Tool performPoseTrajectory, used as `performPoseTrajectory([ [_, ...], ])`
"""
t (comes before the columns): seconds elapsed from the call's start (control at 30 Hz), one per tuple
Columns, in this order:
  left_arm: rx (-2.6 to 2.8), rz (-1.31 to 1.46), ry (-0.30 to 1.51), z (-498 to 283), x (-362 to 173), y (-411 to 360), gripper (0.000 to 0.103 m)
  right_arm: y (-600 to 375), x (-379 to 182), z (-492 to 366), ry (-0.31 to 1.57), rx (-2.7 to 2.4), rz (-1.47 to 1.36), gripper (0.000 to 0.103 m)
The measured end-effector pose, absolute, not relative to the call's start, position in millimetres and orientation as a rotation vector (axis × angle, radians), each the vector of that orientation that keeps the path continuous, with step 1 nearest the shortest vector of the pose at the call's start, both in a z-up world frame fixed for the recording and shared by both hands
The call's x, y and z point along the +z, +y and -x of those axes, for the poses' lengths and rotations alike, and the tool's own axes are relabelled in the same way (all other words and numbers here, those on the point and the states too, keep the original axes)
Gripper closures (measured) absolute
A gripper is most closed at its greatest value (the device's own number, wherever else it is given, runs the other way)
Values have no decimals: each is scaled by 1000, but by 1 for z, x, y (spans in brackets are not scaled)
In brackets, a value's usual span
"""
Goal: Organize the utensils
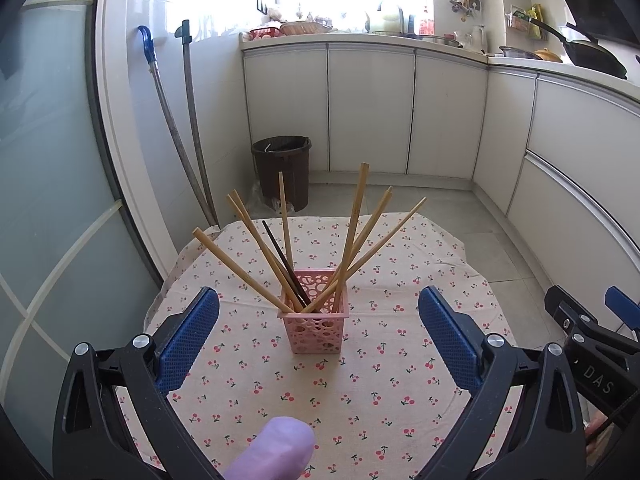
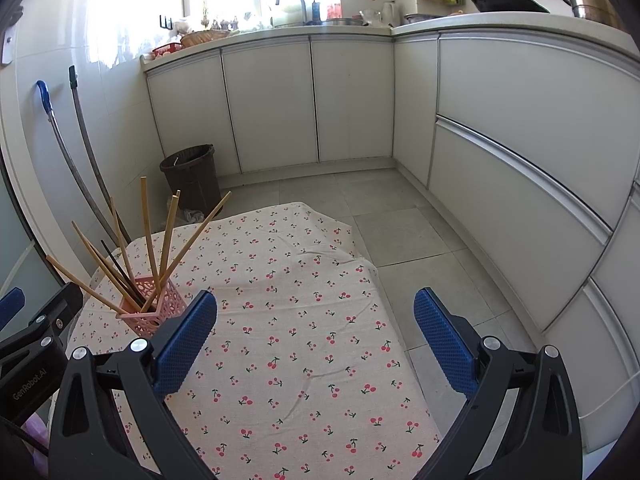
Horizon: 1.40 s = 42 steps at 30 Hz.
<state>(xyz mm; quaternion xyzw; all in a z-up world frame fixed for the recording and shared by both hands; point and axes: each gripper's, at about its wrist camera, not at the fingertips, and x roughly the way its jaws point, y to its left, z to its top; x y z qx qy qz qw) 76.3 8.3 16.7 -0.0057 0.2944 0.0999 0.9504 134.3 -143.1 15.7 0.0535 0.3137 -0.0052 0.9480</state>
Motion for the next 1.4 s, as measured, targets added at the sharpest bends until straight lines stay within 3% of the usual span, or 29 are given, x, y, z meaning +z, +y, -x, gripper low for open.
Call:
performPoseTrajectory([
  [0.7,209,25,621,-78,12,9,7,-141,11,-136,656,-4,-110,7],
  [1.1,193,24,678,-86,1,10,21,-139,8,-137,662,1,-110,7],
  [1.3,204,13,682,-87,2,8,6,-139,7,-138,663,-2,-113,7],
  [1.4,202,-3,666,-86,4,6,7,-141,7,-139,663,-3,-114,7],
])
